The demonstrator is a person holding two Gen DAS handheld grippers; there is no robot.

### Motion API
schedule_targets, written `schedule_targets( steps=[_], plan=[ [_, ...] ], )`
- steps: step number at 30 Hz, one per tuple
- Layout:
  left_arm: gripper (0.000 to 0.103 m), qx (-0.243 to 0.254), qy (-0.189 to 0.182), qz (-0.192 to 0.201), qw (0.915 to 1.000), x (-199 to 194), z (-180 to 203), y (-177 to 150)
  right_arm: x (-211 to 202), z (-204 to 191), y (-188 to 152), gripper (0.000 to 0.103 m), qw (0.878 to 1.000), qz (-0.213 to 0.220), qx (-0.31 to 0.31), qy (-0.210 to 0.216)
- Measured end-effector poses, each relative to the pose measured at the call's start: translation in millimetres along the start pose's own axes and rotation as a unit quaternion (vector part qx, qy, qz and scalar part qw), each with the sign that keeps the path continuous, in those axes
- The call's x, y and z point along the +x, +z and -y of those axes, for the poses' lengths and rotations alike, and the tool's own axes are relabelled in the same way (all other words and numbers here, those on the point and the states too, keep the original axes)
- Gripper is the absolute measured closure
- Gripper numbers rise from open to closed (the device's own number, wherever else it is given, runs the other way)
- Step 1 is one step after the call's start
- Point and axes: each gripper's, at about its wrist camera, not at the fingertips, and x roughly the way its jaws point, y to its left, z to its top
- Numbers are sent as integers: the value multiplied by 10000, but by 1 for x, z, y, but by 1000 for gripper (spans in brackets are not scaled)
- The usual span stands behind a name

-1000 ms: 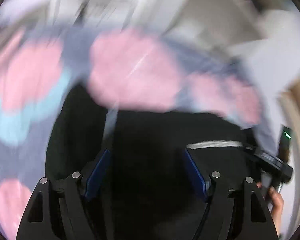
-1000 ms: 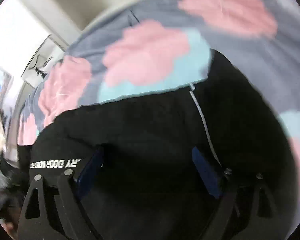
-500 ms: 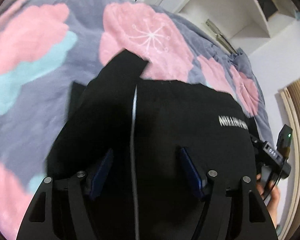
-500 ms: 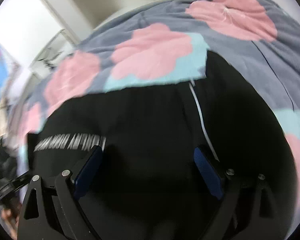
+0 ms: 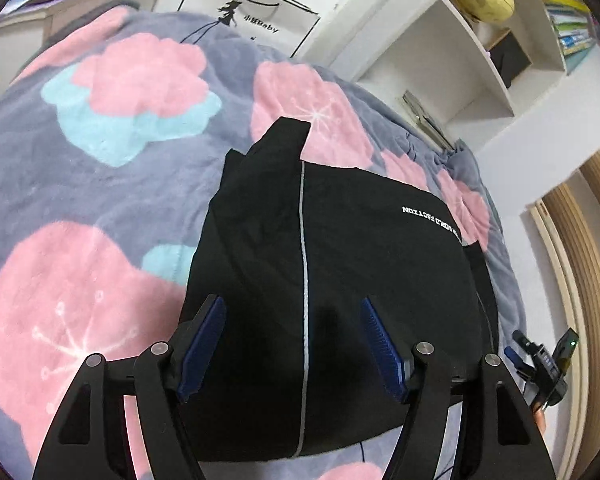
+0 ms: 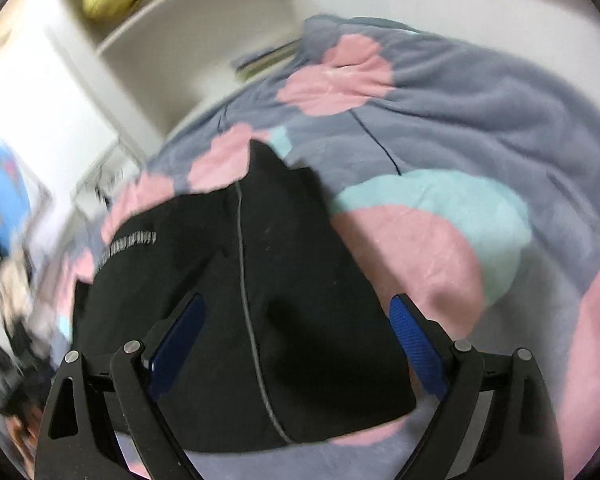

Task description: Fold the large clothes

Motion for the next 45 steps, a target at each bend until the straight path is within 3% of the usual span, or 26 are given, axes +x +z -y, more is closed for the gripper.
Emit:
schedule_targets(
  steps=[4, 9, 12, 14, 16, 19, 25, 29, 33, 37, 38, 40, 41, 42, 43, 45],
  plan=[
    [31, 19, 94, -99, 9999, 9, -4, 6, 28, 8, -1, 8, 9992, -377, 26, -89],
    [25, -302, 220, -81, 9993, 24, -22, 24, 38, 4, 6, 4, 9983, -434, -305, -252],
    [25, -405, 226, -406, 9981, 44, -30, 30, 52, 5, 5, 2, 9965, -590, -513, -310],
    [25, -338, 174, -529, 9979, 55, -33, 28, 62, 12, 4, 0, 9966, -717, -375, -138],
    [25, -349, 86, -745, 9966, 67, -39, 22, 75, 27, 6, 0, 9951, -941, 33, 296],
    [25, -618, -100, -880, 9942, 77, -54, 16, 86, 41, 8, 0, 9903, -1138, 356, 719],
    [24, -741, -216, -938, 9926, 74, -67, 17, 101, 45, 14, 0, 9797, -1611, 157, 1184],
    [21, -1008, -918, -1287, 9823, 89, -72, 9, 109, 38, 18, 0, 9720, -1923, -191, 1340],
    [21, -1099, -1260, -1258, 9779, 91, -75, 5, 128, 33, 19, 0, 9625, -2042, -576, 1689],
    [21, -973, -1165, -1222, 9808, 94, -64, -1, 137, 28, 20, 0, 9646, -1897, -541, 1748],
    [24, -946, -1106, -1187, 9822, 93, -63, -4, 135, 22, 18, 2, 9669, -1815, -634, 1679],
    [41, -900, -963, -1006, 9862, 91, -55, -8, 128, 13, 14, 17, 9692, -1690, -745, 1631],
    [59, -855, -952, -930, 9874, 89, -51, -8, 121, 8, 13, 21, 9716, -1584, -801, 1566],
    [72, -708, -874, -790, 9905, 82, -44, -9, 115, 3, 12, 34, 9728, -1513, -883, 1513],
    [74, -512, -736, -678, 9937, 74, -35, -9, 108, -2, 12, 46, 9738, -1446, -970, 1461],
    [78, -49, -468, -453, 9979, 57, -12, -10, 92, -11, 13, 60, 9756, -1313, -1069, 1397]
  ],
)
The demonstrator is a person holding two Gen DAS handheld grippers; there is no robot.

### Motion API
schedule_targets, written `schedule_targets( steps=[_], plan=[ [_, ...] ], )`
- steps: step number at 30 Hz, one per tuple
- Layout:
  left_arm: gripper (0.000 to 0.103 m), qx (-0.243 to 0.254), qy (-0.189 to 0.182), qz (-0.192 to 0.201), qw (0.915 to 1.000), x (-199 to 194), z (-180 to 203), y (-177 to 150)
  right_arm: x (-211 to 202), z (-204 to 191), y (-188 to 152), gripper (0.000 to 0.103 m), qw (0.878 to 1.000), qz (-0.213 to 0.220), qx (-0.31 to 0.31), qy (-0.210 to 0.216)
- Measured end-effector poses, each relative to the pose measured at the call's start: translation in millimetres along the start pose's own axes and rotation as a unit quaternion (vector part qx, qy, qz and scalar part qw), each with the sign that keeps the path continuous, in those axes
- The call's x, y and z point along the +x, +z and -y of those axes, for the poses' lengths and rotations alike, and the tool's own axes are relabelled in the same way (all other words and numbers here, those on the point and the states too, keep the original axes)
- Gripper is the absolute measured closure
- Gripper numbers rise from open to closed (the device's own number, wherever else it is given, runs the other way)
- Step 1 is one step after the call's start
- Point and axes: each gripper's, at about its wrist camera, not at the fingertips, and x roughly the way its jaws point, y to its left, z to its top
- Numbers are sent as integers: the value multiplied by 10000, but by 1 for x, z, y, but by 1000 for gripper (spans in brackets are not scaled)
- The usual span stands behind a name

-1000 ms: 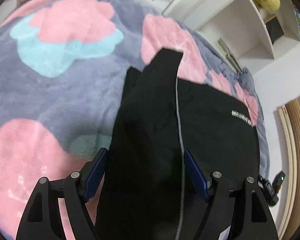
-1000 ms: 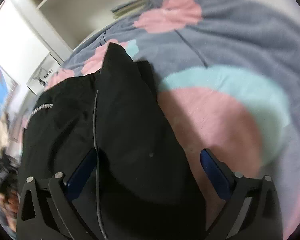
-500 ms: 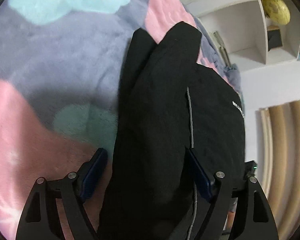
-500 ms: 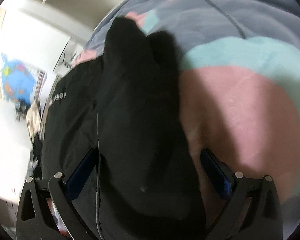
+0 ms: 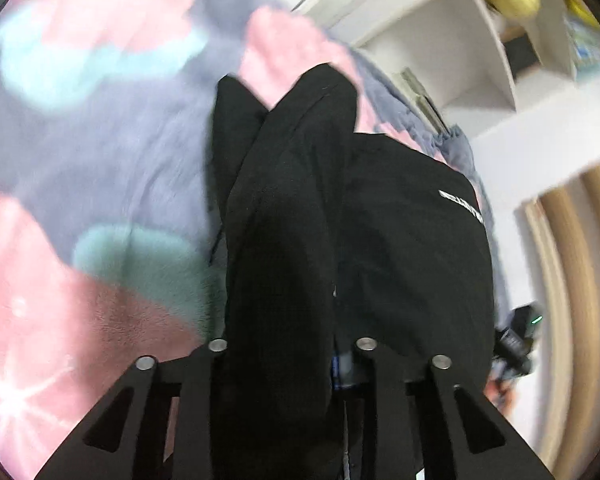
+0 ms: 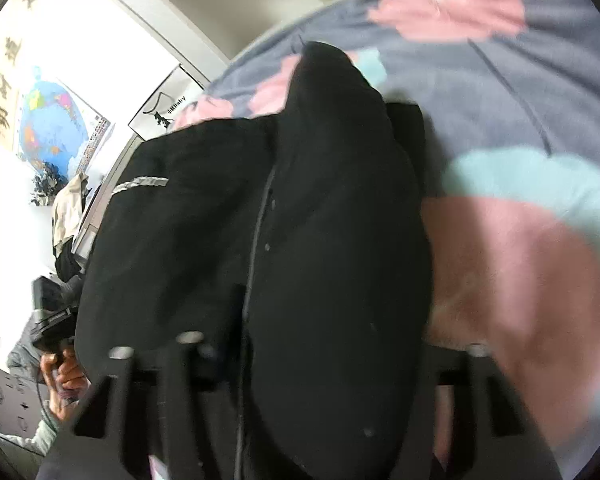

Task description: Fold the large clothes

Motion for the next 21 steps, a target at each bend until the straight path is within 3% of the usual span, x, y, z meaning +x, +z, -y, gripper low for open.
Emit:
schedule_targets(
  steps=[2, 6, 10, 16, 21],
  plan=[
    [80, 251, -32, 184, 9995, -16, 19, -1, -17, -15, 0, 66, 9999, 115, -68, 95],
    [80, 354, -689, 469, 9959, -64, 50, -1, -49, -51, -4, 69, 9988, 167, -452, 86],
    [80, 525, -824, 630, 9932, -119, 67, -17, -92, -89, -23, 69, 9967, 215, -772, 114],
    [80, 511, -825, 682, 9929, -183, 67, -63, -145, -134, -71, 69, 9949, 194, -984, 112],
    [78, -28, -474, 195, 9987, -183, 27, -117, -118, -118, -109, 68, 9979, -422, -488, -16]
  ],
)
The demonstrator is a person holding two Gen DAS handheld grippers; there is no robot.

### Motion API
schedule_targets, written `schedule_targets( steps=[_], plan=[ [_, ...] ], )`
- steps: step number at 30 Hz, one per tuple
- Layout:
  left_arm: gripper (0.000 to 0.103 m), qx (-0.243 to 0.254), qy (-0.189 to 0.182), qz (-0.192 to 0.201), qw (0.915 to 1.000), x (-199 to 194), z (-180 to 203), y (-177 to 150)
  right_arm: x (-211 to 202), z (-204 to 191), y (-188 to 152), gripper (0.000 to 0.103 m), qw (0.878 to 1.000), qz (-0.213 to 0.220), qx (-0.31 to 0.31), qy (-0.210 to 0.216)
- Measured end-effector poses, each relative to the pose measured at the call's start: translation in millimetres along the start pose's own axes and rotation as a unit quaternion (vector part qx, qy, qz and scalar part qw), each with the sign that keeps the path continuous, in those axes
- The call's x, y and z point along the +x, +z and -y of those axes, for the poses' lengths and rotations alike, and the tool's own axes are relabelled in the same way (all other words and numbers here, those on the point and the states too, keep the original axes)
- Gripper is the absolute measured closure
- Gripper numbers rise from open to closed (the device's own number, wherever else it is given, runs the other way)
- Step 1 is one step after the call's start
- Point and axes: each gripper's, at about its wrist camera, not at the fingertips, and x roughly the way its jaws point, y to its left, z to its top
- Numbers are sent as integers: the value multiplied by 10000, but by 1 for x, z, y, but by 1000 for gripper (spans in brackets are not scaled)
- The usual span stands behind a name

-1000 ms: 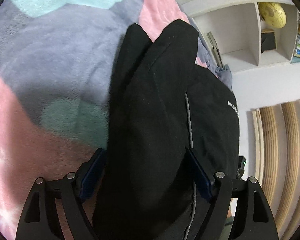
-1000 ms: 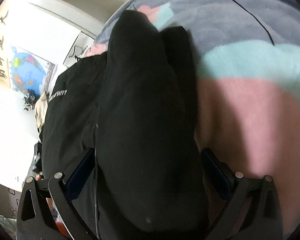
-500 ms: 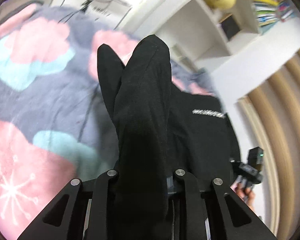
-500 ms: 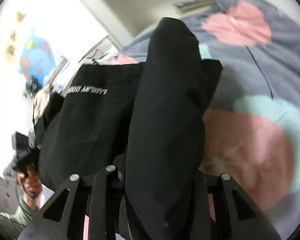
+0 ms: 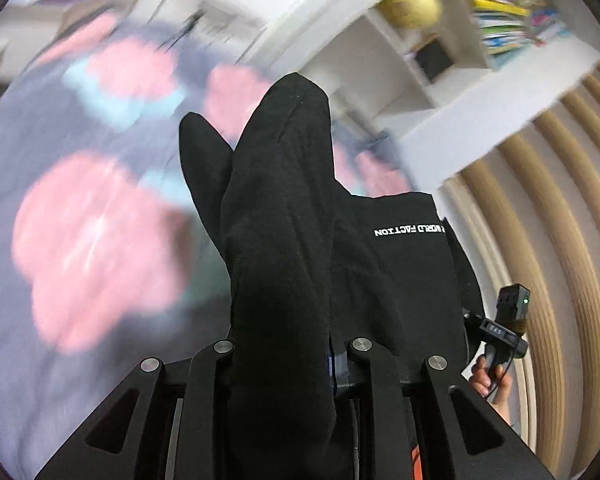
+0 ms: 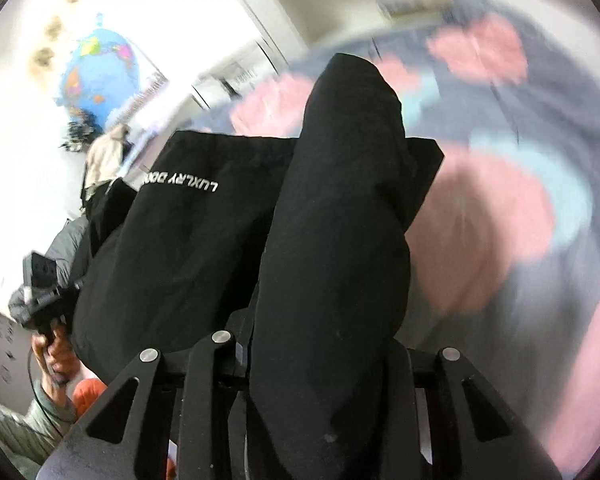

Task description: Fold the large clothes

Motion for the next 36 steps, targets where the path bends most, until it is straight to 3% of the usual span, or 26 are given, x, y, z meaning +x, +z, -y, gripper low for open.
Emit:
schedule_targets(
  steps=[1, 2, 4, 5, 7, 9, 11, 13, 16, 18, 22, 25, 26, 28, 31, 34, 36],
  plan=[
    [77, -109, 171, -180, 9996, 7, -9, -7, 17, 7, -8, 65, 9996, -239, 117, -123],
    [72, -211, 582, -592, 9963, 22, -22, -16, 32, 15, -16, 61, 9981, -420, 281, -341],
    [66, -647, 1620, -1494, 9733, 47, -51, -32, 49, 32, -31, 50, 9942, -598, 664, -601],
    [62, -979, 1774, -1720, 9640, 51, -67, -41, 53, 43, -37, 48, 9920, -611, 932, -596],
    [60, -1566, 1329, -1590, 9657, 39, -89, -48, 51, 66, -46, 38, 9846, -579, 1594, -427],
    [59, -1737, 1216, -1381, 9674, 21, -95, -45, 45, 79, -51, 38, 9784, -586, 1964, -281],
    [59, -1465, 1484, -1070, 9721, -1, -87, -35, 30, 78, -51, 38, 9774, -607, 1985, -397],
    [60, -925, 1903, -617, 9754, -27, -66, -25, 17, 61, -49, 38, 9818, -599, 1562, -894],
    [61, -401, 1920, -197, 9804, -42, -35, -11, -1, 10, -47, 37, 9827, -437, 729, -1643],
    [61, -54, 1610, -108, 9869, -37, -8, -9, -5, -22, -44, 37, 9804, -281, 259, -1931],
    [61, 764, 1187, -379, 9893, 1, 46, -25, -11, -66, -43, 34, 9580, 127, -244, -2854],
    [61, 1245, 1145, -660, 9834, 38, 67, -48, -25, -76, -44, 28, 9240, 514, -484, -3757],
    [61, 1324, 1155, -727, 9818, 45, 69, -54, -33, -77, -40, 27, 9179, 589, -489, -3894],
    [61, 1424, 1193, -763, 9796, 58, 75, -68, -44, -82, -38, 27, 9241, 713, -466, -3726],
    [61, 1298, 1142, -451, 9839, 59, 66, -77, -52, -95, -39, 24, 9535, 741, -548, -2868],
    [61, 1077, 1017, -311, 9885, 63, 57, -82, -17, -108, -44, 24, 9804, 339, -428, -1893],
    [61, 1089, 1001, -331, 9885, 68, 54, -84, 25, -120, -51, 24, 9871, -2, -417, -1547]
  ],
)
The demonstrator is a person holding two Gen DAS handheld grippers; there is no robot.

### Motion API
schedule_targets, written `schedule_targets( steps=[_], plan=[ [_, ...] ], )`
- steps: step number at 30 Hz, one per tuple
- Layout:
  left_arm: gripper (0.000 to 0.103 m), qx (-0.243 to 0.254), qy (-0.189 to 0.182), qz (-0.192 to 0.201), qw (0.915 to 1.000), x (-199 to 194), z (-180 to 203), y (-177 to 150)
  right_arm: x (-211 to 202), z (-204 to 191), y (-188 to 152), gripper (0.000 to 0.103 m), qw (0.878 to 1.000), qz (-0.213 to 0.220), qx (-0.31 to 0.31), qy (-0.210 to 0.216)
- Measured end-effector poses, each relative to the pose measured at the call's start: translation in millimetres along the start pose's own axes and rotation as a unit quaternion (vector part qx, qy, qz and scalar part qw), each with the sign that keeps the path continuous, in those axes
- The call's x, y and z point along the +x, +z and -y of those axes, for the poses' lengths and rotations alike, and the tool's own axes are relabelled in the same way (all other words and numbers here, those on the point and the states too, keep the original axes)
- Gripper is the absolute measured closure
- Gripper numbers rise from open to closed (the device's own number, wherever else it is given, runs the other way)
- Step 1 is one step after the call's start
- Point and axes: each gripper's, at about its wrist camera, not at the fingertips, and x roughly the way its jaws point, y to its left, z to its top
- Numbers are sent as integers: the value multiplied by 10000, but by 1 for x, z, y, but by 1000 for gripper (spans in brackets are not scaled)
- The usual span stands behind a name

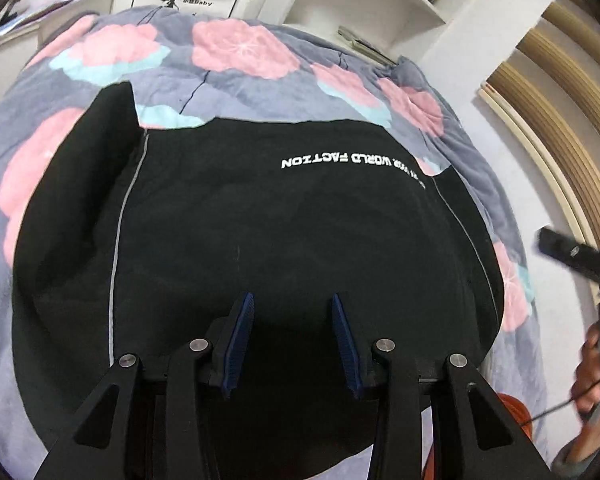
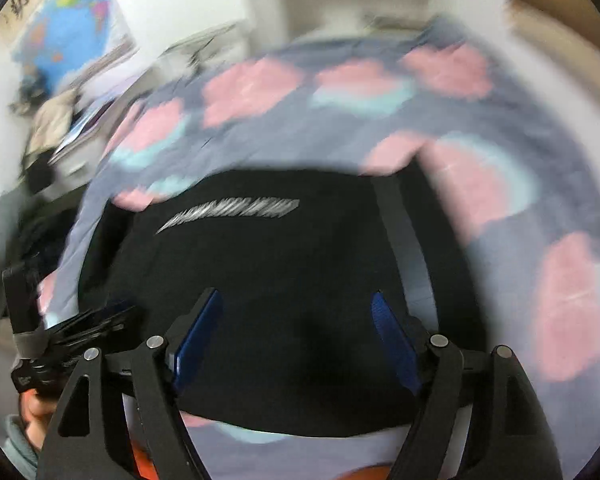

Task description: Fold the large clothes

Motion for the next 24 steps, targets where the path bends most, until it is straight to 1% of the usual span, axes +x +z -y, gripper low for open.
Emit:
schedule_targets(
  steps=[3, 4, 5, 6, 7, 8, 10, 11, 13, 14, 16, 18, 20, 21, 22, 24],
  plan=[
    [60, 185, 74, -2, 9998, 13, 4, 1, 57, -23, -23, 23, 9988, -462, -106, -100],
    [60, 269, 150, -34, 9995, 18, 5, 0, 79, -27, -31, 19, 9981, -581, -100, -192],
    [60, 375, 301, -120, 9988, 25, 6, -1, 92, -27, -36, 16, 9978, -595, -78, -295],
    [60, 464, 413, -218, 9978, 33, 8, -1, 102, -26, -40, 13, 9975, -623, -45, -322],
    [60, 524, 490, -283, 9970, 40, 8, -2, 106, -24, -39, 11, 9976, -655, -4, -236],
    [60, 578, 564, -310, 9963, 45, 8, -3, 108, -18, -36, 11, 9977, -668, 87, -119],
    [60, 626, 623, -268, 9957, 47, 9, -3, 108, -15, -37, 8, 9984, -558, 108, -63],
    [60, 637, 635, -261, 9956, 47, 10, -3, 108, -17, -41, 8, 9992, -389, -6, -127],
    [60, 633, 628, -220, 9958, 46, 9, -3, 106, -22, -49, 3, 9992, -73, -229, -304],
    [60, 639, 627, -196, 9958, 45, 9, -4, 104, -22, -51, 2, 9991, 29, -239, -356],
    [60, 714, 689, -93, 9950, 39, 12, -7, 100, -16, -53, 1, 9996, 66, -1, -286],
    [60, 817, 836, 44, 9931, 29, 19, -8, 91, -14, -55, 2, 9994, 87, 228, -263],
    [59, 880, 1069, 185, 9902, 17, 26, -9, 63, -13, -57, 2, 9983, 138, 510, -261],
    [59, 918, 1215, 326, 9878, 4, 30, -11, 48, -10, -59, 2, 9978, 219, 588, -219],
    [59, 928, 1226, 441, 9871, -6, 33, -12, 30, -13, -60, 2, 9970, 350, 658, -187],
    [59, 966, 1152, 822, 9852, -39, 45, -13, -4, -22, -62, 2, 9959, 567, 637, -293]
  ],
)
